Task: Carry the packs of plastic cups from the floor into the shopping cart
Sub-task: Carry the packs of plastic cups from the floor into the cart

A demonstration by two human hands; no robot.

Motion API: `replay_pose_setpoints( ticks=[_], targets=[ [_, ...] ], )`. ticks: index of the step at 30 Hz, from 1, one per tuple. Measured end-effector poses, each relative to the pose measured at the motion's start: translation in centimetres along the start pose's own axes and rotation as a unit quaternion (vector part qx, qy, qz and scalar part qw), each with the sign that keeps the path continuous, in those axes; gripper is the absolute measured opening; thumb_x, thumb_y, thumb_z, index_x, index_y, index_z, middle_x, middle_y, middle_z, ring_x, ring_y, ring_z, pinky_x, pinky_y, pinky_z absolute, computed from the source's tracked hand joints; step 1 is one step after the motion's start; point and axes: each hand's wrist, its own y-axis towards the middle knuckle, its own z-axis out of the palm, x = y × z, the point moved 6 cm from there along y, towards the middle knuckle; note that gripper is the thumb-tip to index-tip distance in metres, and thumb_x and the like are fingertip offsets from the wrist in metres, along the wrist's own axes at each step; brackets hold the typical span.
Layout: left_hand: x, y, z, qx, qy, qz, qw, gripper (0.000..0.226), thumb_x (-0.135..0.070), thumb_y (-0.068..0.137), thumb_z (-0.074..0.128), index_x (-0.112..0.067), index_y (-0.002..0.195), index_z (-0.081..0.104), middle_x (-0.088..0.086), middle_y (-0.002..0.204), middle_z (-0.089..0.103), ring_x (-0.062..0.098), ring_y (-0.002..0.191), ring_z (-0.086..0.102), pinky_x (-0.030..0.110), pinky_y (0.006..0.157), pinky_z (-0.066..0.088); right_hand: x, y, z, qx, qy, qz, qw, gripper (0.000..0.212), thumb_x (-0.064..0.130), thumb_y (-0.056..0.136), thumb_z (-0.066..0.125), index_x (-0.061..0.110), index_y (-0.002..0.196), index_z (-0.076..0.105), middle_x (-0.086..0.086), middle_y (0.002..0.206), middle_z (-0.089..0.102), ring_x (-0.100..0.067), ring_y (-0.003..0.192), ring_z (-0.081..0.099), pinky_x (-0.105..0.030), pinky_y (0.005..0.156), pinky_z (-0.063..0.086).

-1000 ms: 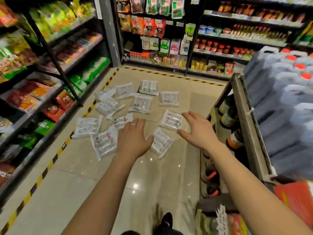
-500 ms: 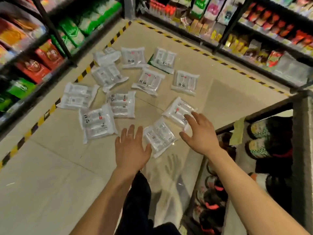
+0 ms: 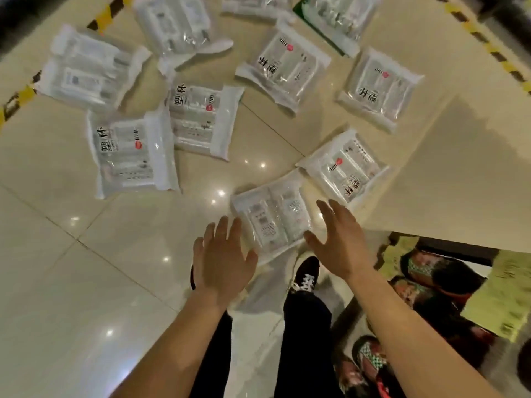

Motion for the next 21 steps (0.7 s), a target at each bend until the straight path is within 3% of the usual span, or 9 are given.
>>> replay_pose_setpoints(
  ticks=[5, 7, 9, 15, 21],
  targets=[
    [0.0, 9.5, 11.1, -0.019, -0.045, -0.044, 0.998, 0.071, -0.049, 0.087, 0.042, -0.016, 0.149, 0.032, 0.015, 0.152, 0.037, 0.038, 0.138, 0.035, 0.052, 0.106, 0.037, -6.5, 9.6, 10.0, 0.037, 0.015, 0.007, 0.999, 0.075, 0.050, 0.093, 0.053, 0.027, 0.155, 0.016, -0.002, 0.162, 0.016, -0.022, 0.148, 0.013, -0.037, 0.119, 0.016],
    [0.6, 13.3, 16.0, 0.022, -0.059, -0.077, 0.995, 0.073, -0.050, 0.093, 0.040, -0.020, 0.154, 0.015, 0.012, 0.159, 0.021, 0.033, 0.145, 0.021, 0.049, 0.113, 0.027, -9.2, 13.2, 14.0, 0.047, 0.015, 0.006, 0.999, 0.076, 0.049, 0.093, 0.054, 0.026, 0.155, 0.017, -0.003, 0.161, 0.020, -0.023, 0.148, 0.016, -0.040, 0.119, 0.020],
    [1.2, 16.4, 19.6, 0.013, -0.081, -0.096, 0.992, 0.075, -0.051, 0.094, 0.042, -0.020, 0.154, 0.009, 0.014, 0.160, 0.019, 0.033, 0.146, 0.019, 0.049, 0.114, 0.025, -11.5, 16.4, 17.5, 0.051, 0.008, -0.007, 0.999, 0.077, 0.048, 0.092, 0.055, 0.022, 0.155, 0.018, -0.007, 0.159, 0.025, -0.026, 0.146, 0.021, -0.044, 0.117, 0.025],
    [2.2, 23.0, 27.4, -0.016, -0.118, -0.135, 0.984, 0.077, -0.050, 0.095, 0.041, -0.021, 0.154, 0.001, 0.024, 0.154, 0.027, 0.039, 0.139, 0.031, 0.051, 0.107, 0.035, -17.1, 22.4, 25.9, 0.066, 0.041, 0.023, 0.997, 0.082, 0.056, 0.091, 0.051, 0.031, 0.155, 0.006, -0.010, 0.161, 0.019, -0.030, 0.147, 0.019, -0.047, 0.113, 0.028],
    [1.8, 24.9, 30.5, -0.026, -0.203, -0.157, 0.966, 0.087, -0.045, 0.096, 0.047, -0.021, 0.153, -0.014, 0.020, 0.144, 0.041, 0.036, 0.113, 0.056, 0.041, 0.087, 0.046, -18.4, 23.9, 30.6, 0.126, 0.150, 0.048, 0.980, 0.090, 0.059, 0.091, 0.050, 0.034, 0.153, -0.011, 0.000, 0.163, 0.013, -0.024, 0.147, 0.020, -0.044, 0.115, 0.025]
  ],
)
